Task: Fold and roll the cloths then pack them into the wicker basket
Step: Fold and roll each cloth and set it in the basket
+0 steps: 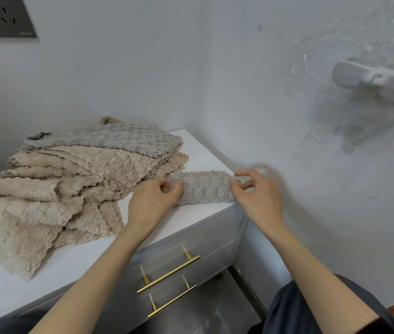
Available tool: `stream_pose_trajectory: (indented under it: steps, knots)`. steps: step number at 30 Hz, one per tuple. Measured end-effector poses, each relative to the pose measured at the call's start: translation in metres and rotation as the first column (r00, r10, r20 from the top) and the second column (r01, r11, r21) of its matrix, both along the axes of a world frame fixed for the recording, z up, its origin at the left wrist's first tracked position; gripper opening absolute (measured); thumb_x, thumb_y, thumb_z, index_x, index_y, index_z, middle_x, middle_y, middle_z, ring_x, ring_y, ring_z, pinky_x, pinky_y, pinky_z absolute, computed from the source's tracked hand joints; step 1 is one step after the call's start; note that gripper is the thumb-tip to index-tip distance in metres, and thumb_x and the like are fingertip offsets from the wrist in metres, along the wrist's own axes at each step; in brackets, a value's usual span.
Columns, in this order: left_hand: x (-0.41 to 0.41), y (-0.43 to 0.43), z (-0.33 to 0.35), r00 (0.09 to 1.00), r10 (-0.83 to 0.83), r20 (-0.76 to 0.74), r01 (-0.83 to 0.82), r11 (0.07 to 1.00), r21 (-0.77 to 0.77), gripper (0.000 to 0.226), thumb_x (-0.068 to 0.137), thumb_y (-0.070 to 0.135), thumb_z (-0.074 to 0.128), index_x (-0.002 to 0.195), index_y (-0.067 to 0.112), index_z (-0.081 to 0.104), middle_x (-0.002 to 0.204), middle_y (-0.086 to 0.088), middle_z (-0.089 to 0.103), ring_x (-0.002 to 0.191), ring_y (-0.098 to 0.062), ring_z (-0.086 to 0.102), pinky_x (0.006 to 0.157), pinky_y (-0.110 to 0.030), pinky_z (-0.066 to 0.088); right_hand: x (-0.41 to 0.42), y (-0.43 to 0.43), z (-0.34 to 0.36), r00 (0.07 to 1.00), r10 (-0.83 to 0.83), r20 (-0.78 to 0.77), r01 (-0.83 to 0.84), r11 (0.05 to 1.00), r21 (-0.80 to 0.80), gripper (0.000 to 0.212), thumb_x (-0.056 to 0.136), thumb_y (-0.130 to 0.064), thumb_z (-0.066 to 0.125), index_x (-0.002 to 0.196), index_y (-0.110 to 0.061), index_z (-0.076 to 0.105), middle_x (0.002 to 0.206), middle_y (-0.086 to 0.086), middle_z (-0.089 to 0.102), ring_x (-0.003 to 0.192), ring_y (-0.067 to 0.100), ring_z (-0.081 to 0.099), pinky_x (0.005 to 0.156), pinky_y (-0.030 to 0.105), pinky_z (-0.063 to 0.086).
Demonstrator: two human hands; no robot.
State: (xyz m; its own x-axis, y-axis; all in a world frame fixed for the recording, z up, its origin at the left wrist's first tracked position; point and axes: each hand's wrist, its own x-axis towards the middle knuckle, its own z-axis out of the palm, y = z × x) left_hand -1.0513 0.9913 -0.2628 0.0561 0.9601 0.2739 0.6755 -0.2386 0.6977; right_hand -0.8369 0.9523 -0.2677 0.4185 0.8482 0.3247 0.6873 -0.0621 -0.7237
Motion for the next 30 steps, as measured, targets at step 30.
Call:
stream_pose_trajectory:
  steps: [30]
  knots:
    - [-0.007, 0.001, -0.001, 0.959, -0.181, -0.219, 0.248, 0.91, 0.331, 0.02, 0.09, 0.014, 0.062, 0.105, 0.02, 0.073, 0.106, 0.005, 0.07, 0.103, -0.018, 0.059, 0.087, -0.026, 0.041, -0.011, -0.006, -0.003, 0.614, 0.406, 0.677, -0.387, 0.902, -0.19, 0.049, 0.102, -0.027, 0.043, 0.149, -0.024, 0.031, 0.152, -0.002, 0.037, 0.142, 0.015, 0.029, 0.116, 0.023, 0.013]
